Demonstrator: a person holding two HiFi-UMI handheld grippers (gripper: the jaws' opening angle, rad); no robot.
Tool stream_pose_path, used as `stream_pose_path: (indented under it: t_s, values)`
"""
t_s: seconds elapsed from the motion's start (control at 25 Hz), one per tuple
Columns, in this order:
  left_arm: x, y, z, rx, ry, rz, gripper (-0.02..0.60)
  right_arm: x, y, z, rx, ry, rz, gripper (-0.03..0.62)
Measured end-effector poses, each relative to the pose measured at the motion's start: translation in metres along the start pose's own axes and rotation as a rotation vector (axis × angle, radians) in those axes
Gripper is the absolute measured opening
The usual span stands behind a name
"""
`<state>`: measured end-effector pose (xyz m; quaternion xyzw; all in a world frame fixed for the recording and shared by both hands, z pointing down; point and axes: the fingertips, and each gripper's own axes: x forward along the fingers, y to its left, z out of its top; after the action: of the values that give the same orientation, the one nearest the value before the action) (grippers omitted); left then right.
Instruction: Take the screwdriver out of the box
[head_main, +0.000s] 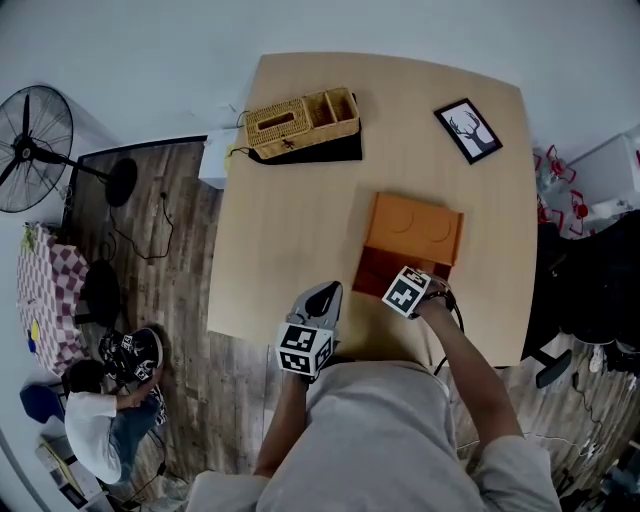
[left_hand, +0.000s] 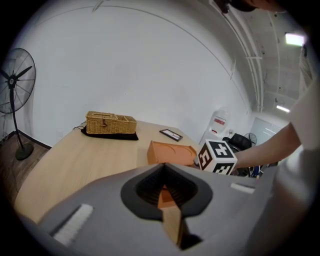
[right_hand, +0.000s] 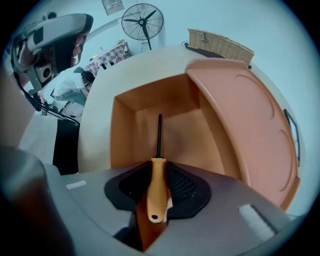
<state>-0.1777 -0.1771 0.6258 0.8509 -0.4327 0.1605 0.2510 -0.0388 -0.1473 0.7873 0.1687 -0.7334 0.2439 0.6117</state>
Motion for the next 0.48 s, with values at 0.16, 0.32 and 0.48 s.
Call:
stream_pose_path:
  t_s: [0.16, 0.32, 0.48]
  values:
    - [-0.0015, -0.0010, -0.0019, -0.002, -0.001, 0.001, 0.054, 0.0005, -0.0025, 0.0024, -0.002, 0.026, -0.022, 0.083]
    - [-0.0022, -0.0029, -0.0025, -0.002, -0.001, 0.004, 0.054, -0.0009, -0.0045, 0.0018, 0.022, 0.000, -0.004, 0.074]
    - [-0.0052, -0.0045, -0.0032, 0.002, -0.005, 0.015, 0.054, 0.0010, -0.0045, 0.0050, 0.014, -0.014, -0.004, 0.074]
